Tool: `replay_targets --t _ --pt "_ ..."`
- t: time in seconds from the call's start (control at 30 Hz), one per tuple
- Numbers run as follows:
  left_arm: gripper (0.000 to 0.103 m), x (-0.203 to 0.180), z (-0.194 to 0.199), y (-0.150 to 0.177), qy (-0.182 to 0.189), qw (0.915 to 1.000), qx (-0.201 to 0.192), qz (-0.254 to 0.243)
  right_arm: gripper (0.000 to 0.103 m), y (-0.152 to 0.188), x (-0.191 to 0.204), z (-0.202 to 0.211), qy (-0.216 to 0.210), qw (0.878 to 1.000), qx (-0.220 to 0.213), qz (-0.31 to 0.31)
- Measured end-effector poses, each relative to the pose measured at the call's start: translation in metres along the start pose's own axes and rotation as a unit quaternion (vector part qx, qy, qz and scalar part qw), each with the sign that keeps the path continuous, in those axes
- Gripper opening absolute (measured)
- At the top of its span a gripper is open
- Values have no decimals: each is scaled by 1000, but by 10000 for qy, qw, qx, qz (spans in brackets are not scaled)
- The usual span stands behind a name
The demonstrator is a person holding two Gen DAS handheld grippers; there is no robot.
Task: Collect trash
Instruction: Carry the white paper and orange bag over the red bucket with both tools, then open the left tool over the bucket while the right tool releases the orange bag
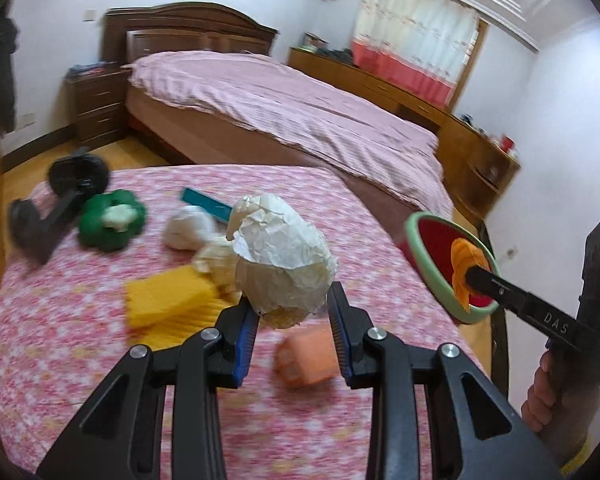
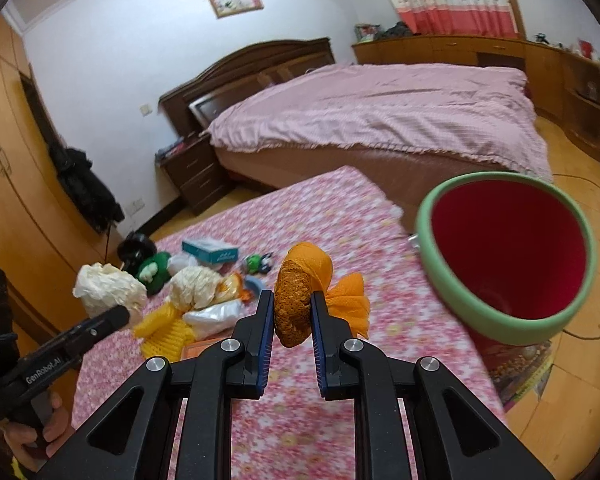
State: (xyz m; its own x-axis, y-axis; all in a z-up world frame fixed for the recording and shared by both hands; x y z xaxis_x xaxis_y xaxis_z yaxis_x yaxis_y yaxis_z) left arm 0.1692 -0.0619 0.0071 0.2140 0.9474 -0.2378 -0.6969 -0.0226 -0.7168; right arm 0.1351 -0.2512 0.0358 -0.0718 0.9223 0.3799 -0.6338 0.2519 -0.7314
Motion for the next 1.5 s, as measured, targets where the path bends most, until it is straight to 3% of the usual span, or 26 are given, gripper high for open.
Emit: replay_targets --t 0.43,0.83,1.2,1.33,1.5 --pt "34 -117 -49 -9 766 9936 455 -698 18 -20 -88 37 482 9975 -257 -450" --pt "34 -205 -121 -12 1068 9830 816 -1252 18 -23 -179 37 723 9904 -372 -1118" --pt "34 -238 -161 0 913 9759 1078 -1666 19 -18 -211 23 753 9874 -308 -1355" --pt "51 -239 -167 -1 754 9773 1047 -1678 20 -16 -214 18 746 9875 -268 -1362" --pt "56 -236 -168 -5 719 9788 918 -1687 24 -15 -220 15 725 9868 -253 -1425"
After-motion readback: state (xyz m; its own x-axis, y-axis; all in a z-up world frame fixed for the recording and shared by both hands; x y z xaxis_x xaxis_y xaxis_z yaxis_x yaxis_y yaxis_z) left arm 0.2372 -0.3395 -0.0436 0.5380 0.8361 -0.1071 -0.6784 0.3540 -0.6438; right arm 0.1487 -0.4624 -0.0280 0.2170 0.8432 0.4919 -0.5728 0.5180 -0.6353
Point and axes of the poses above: each gripper's, at about its wrist camera, not at the fingertips, and z roughly against the way its jaws point, x to its left, y to its underside, the point moved 5 cm from there along -z, roughly the way its jaws point, and after that the axes turned 5 degrees about -y, right-handed, at the moved point
